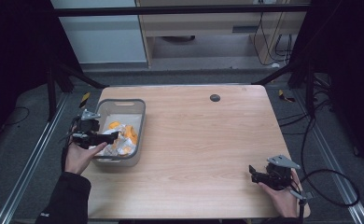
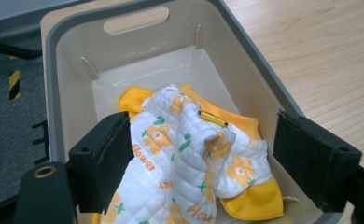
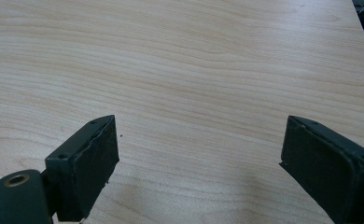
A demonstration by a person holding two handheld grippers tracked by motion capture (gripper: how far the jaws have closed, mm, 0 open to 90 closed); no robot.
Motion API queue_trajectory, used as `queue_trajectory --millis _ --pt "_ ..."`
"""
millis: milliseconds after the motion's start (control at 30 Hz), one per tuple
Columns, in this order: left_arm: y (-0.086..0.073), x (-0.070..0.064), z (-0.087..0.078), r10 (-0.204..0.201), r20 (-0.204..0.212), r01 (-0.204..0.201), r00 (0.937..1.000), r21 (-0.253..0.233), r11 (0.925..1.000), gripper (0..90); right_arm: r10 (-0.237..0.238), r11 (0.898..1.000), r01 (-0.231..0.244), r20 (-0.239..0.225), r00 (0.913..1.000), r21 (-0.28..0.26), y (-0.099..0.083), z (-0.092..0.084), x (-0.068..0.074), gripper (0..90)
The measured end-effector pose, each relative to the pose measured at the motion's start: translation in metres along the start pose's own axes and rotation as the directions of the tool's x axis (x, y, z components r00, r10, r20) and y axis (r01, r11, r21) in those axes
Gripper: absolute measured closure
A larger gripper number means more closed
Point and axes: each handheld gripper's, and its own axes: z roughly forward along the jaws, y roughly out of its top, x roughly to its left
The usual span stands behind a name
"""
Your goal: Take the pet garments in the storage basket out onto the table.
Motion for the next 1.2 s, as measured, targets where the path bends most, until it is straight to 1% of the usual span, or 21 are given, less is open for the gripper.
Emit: queue_trajectory --millis 67,100,200,367,500,567,633,667,700,733,800,867,967,1033,1100,1133,1200 --pt "0.001 0.001 0.003 0.005 0.0 -0.005 1.0 0.018 0.9998 18.9 0.002 1.0 -0.002 0.0 1.0 0.002 0.0 0.0 0.0 11.1" --pt "0.001 0.001 0.005 0.0 0.003 0.0 1.0 0.024 0.9997 18.9 0.002 1.0 -0.002 -0.001 1.0 0.002 0.0 0.0 0.0 11.1" --pt "0.001 0.002 0.009 0.012 -0.002 -0.012 0.9999 0.053 0.9985 18.9 0.006 1.0 -0.006 -0.005 1.0 0.002 0.0 0.0 0.0 11.1" --pt "0.001 0.001 0.015 0.015 -0.005 -0.014 0.9999 0.087 0.9961 18.9 0.004 1.0 -0.004 -0.009 1.0 0.003 0.0 0.0 0.0 11.1" --pt "0.005 0.0 0.022 0.021 -0.003 -0.02 0.9998 0.12 0.9925 19.5 0.015 1.0 -0.015 -0.019 0.9997 0.001 -0.001 0.0 0.001 11.1" --pt "0.007 -0.002 0.025 0.029 0.006 -0.029 0.9996 0.138 0.99 19.7 0.011 1.0 -0.011 -0.018 0.9998 0.005 -0.001 0.001 0.001 11.0" --pt "0.007 -0.005 0.028 0.045 0.003 -0.045 0.999 0.145 0.9884 20.1 0.016 1.0 -0.016 -0.016 0.9998 0.004 -0.001 0.0 0.001 11.0" --pt "0.008 -0.006 0.03 0.047 0.005 -0.047 0.9989 0.155 0.9868 20.6 0.022 1.0 -0.022 -0.02 0.9996 0.001 -0.001 0.0 0.002 11.1" --pt "0.009 -0.006 0.032 0.052 0.001 -0.051 0.9987 0.163 0.9852 20.5 0.017 1.0 -0.017 -0.024 0.9996 0.001 -0.001 0.0 0.002 11.1" --pt "0.01 -0.006 0.032 0.049 -0.007 -0.048 0.9988 0.155 0.9867 20.7 0.011 1.0 -0.011 -0.021 0.9997 0.004 -0.001 0.0 0.002 11.0" --pt "0.011 -0.006 0.034 0.039 0.005 -0.04 0.9992 0.16 0.9863 22.4 0.015 1.0 -0.015 -0.021 0.9997 0.007 -0.001 0.0 0.002 11.1" --pt "0.013 -0.006 0.038 0.045 0.004 -0.045 0.999 0.197 0.9794 22.3 0.017 1.0 -0.017 -0.024 0.9996 0.003 -0.001 0.0 0.002 11.1" --pt "0.013 -0.005 0.043 0.043 0.0 -0.042 0.9991 0.213 0.9761 23.2 0.019 1.0 -0.019 -0.024 0.9995 0.002 -0.001 0.0 0.001 11.0" --pt "0.013 -0.005 0.047 0.045 0.0 -0.044 0.999 0.231 0.9719 23.3 0.017 1.0 -0.017 -0.024 0.9996 0.001 -0.001 0.0 0.001 11.0" --pt "0.013 -0.005 0.05 0.052 -0.011 -0.048 0.9986 0.246 0.9681 24.2 0.018 1.0 -0.018 -0.025 0.9995 0.001 -0.001 0.0 0.001 11.0" --pt "0.012 -0.005 0.051 0.056 -0.016 -0.05 0.9983 0.246 0.968 24.7 0.019 1.0 -0.019 -0.025 0.9995 0.001 -0.001 0.0 0.001 11.0" --pt "0.012 -0.003 0.053 0.05 -0.011 -0.045 0.9987 0.253 0.9665 27.8 0.017 1.0 -0.017 -0.028 0.9995 0.001 0.0 0.0 0.001 11.1"
